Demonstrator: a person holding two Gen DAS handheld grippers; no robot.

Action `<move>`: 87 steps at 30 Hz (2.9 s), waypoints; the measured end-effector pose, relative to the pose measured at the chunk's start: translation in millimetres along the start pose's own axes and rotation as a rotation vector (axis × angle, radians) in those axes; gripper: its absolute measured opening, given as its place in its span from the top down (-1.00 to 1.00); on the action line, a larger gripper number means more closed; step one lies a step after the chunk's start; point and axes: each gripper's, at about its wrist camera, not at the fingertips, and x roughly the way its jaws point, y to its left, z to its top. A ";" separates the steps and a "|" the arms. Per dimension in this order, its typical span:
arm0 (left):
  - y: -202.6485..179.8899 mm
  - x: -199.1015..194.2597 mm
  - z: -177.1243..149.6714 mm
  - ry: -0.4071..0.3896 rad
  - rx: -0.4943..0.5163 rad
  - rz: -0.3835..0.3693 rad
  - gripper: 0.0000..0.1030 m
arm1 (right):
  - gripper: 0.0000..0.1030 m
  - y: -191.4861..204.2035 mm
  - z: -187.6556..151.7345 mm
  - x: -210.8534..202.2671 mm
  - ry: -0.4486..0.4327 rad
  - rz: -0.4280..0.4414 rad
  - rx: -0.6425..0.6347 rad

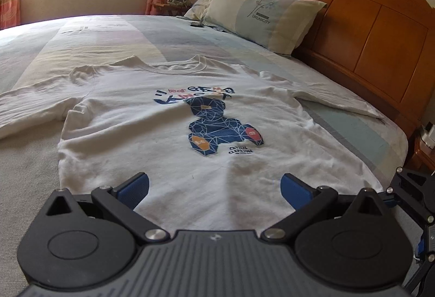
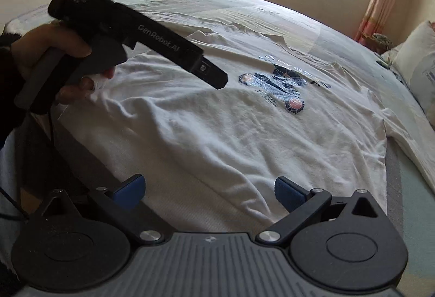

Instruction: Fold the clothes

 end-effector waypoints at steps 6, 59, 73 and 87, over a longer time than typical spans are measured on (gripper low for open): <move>-34.5 -29.1 -8.4 -0.001 0.128 -0.006 -0.98 | -1.00 25.7 -13.9 1.7 -0.004 -0.190 -0.277; -126.9 -34.4 -91.1 0.067 0.769 0.241 0.72 | 0.80 28.1 -24.3 -17.2 -0.153 -0.234 -0.336; -106.1 -79.9 -70.7 0.240 0.606 0.020 0.71 | 0.68 15.6 -28.2 -44.3 0.005 0.076 -0.329; -22.3 -27.1 -31.0 0.183 0.105 0.092 -0.27 | -0.29 -88.7 5.9 3.0 -0.023 -0.063 0.176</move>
